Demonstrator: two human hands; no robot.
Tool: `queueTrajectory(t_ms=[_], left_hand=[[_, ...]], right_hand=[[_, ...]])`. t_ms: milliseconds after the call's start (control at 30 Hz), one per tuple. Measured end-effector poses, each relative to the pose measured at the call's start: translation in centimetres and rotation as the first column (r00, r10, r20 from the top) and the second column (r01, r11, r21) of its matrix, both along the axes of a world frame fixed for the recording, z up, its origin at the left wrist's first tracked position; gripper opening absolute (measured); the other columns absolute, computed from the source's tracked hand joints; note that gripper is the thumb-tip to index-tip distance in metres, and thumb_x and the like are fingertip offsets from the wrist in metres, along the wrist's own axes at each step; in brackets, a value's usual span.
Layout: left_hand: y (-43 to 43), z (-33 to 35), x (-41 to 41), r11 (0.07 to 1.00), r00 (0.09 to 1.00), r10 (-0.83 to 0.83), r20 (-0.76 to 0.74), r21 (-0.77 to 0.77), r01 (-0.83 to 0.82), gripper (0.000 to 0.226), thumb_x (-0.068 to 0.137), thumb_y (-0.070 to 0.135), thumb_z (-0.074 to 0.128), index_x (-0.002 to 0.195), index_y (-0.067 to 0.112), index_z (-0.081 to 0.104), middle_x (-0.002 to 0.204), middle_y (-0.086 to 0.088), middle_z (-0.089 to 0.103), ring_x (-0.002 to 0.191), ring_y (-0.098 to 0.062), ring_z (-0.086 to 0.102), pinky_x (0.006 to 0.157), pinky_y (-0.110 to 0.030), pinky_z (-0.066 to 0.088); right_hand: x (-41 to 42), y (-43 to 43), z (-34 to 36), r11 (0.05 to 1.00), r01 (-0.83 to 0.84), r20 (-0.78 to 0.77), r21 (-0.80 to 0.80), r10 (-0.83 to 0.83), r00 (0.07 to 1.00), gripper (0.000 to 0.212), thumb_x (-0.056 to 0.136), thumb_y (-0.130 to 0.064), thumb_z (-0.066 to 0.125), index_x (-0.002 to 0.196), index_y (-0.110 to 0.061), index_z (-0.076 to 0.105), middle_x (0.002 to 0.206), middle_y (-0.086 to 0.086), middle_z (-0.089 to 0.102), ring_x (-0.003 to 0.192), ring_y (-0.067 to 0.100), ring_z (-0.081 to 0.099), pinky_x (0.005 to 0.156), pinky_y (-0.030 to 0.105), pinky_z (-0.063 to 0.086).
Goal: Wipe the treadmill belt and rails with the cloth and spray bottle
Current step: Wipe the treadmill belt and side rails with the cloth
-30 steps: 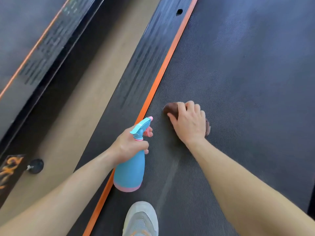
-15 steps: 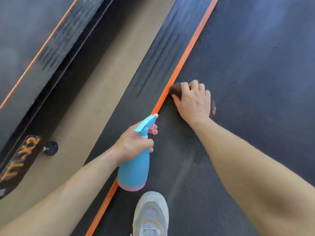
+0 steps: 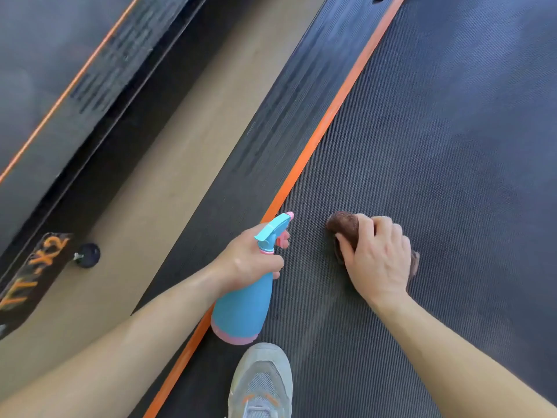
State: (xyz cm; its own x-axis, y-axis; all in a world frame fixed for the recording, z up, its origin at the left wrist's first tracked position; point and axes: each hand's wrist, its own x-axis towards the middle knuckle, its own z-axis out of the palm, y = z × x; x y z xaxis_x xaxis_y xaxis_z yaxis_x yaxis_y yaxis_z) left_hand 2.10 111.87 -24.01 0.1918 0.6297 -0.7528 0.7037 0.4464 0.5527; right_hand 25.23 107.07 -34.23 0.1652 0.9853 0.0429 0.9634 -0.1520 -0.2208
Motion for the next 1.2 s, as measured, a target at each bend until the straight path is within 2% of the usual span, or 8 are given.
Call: queueTrajectory(t_ms=[100, 233, 400, 600, 767, 900, 1033, 1200], left_hand=[[-0.6, 0.1, -0.4, 0.999, 0.999, 0.029, -0.023, 0.016, -0.029, 0.024, 0.085, 0.005, 0.066, 0.099, 0.025, 0.063, 0.098, 0.006, 0.066, 0.064, 0.009, 0.064, 0.057, -0.007, 0.047], [-2.0, -0.3, -1.8, 0.998, 0.994, 0.062, -0.084, 0.01, -0.061, 0.014, 0.084, 0.014, 0.067, 0.093, 0.023, 0.061, 0.087, 0.006, 0.067, 0.068, -0.008, 0.074, 0.085, -0.041, 0.062], [-2.9, 0.2, -3.0, 1.0, 0.998, -0.005, -0.06, 0.0, 0.005, 0.04, 0.079, 0.017, 0.069, 0.114, 0.033, 0.062, 0.11, 0.016, 0.066, 0.092, -0.009, 0.069, 0.084, -0.033, 0.054], [-2.0, 0.5, -4.5, 0.991, 0.994, 0.11, 0.021, 0.075, -0.111, 0.069, 0.074, 0.007, 0.075, 0.132, 0.041, 0.061, 0.115, 0.014, 0.069, 0.111, -0.001, 0.061, 0.087, -0.015, 0.043], [-0.4, 0.9, -4.3, 0.975, 0.98, 0.192, 0.053, 0.1, -0.197, 0.056, 0.073, 0.009, 0.075, 0.12, 0.038, 0.064, 0.118, 0.013, 0.068, 0.116, -0.009, 0.063, 0.085, -0.025, 0.042], [-0.1, 1.0, -4.1, 0.973, 0.977, 0.202, 0.066, 0.096, -0.208, 0.042, 0.068, 0.019, 0.071, 0.108, 0.031, 0.065, 0.121, 0.012, 0.067, 0.112, -0.014, 0.063, 0.08, -0.026, 0.042], [-0.6, 1.3, -4.0, 0.983, 0.987, 0.149, 0.053, 0.103, -0.154, 0.043, 0.075, 0.013, 0.075, 0.114, 0.028, 0.065, 0.121, 0.013, 0.066, 0.111, -0.011, 0.063, 0.08, -0.025, 0.04], [-0.7, 2.2, -3.3, 0.981, 0.989, 0.147, 0.021, 0.128, -0.149, 0.046, 0.083, 0.003, 0.071, 0.12, 0.029, 0.064, 0.111, 0.014, 0.068, 0.086, -0.001, 0.064, 0.07, -0.025, 0.042]], right_hand=[[-0.1, 0.0, 0.2, 1.0, -0.002, -0.025, -0.002, 0.002, 1.0, 0.047, 0.092, -0.049, 0.064, 0.12, -0.012, 0.058, 0.106, 0.014, 0.057, 0.09, 0.038, 0.055, 0.074, 0.048, 0.045], [0.0, 2.7, 1.1, 0.996, 0.083, -0.064, -0.025, -0.084, 0.994, 0.047, 0.097, -0.05, 0.056, 0.124, -0.012, 0.054, 0.113, 0.017, 0.056, 0.099, 0.039, 0.053, 0.082, 0.05, 0.044], [-1.5, 12.6, 1.9, 0.979, 0.198, -0.135, -0.045, -0.202, 0.97, 0.05, 0.099, -0.055, 0.045, 0.127, -0.013, 0.049, 0.126, 0.015, 0.05, 0.115, 0.037, 0.047, 0.093, 0.05, 0.04], [-7.1, 4.5, 0.7, 0.989, -0.15, -0.036, -0.01, 0.149, 0.988, 0.038, 0.091, -0.045, 0.059, 0.111, -0.013, 0.057, 0.104, 0.013, 0.055, 0.091, 0.035, 0.051, 0.074, 0.046, 0.041], [-4.6, 1.2, 0.2, 0.79, -0.614, 0.087, -0.007, 0.612, 0.786, 0.04, 0.09, -0.049, 0.065, 0.11, -0.015, 0.061, 0.098, 0.01, 0.058, 0.085, 0.034, 0.053, 0.069, 0.044, 0.042], [-2.1, 9.0, 0.8, 0.978, -0.206, 0.086, 0.017, 0.204, 0.975, 0.041, 0.094, -0.049, 0.058, 0.113, -0.012, 0.057, 0.106, 0.016, 0.056, 0.095, 0.037, 0.055, 0.076, 0.046, 0.043], [-5.0, 7.9, 0.8, 0.999, 0.03, 0.002, -0.034, -0.03, 1.0, 0.037, 0.095, -0.045, 0.055, 0.11, -0.011, 0.055, 0.108, 0.015, 0.055, 0.097, 0.038, 0.053, 0.077, 0.047, 0.042], [-8.6, -4.3, 0.0, 0.881, -0.473, -0.014, -0.006, 0.473, 0.881, 0.033, 0.085, -0.042, 0.069, 0.101, -0.015, 0.06, 0.094, 0.009, 0.055, 0.082, 0.033, 0.052, 0.065, 0.044, 0.042]])
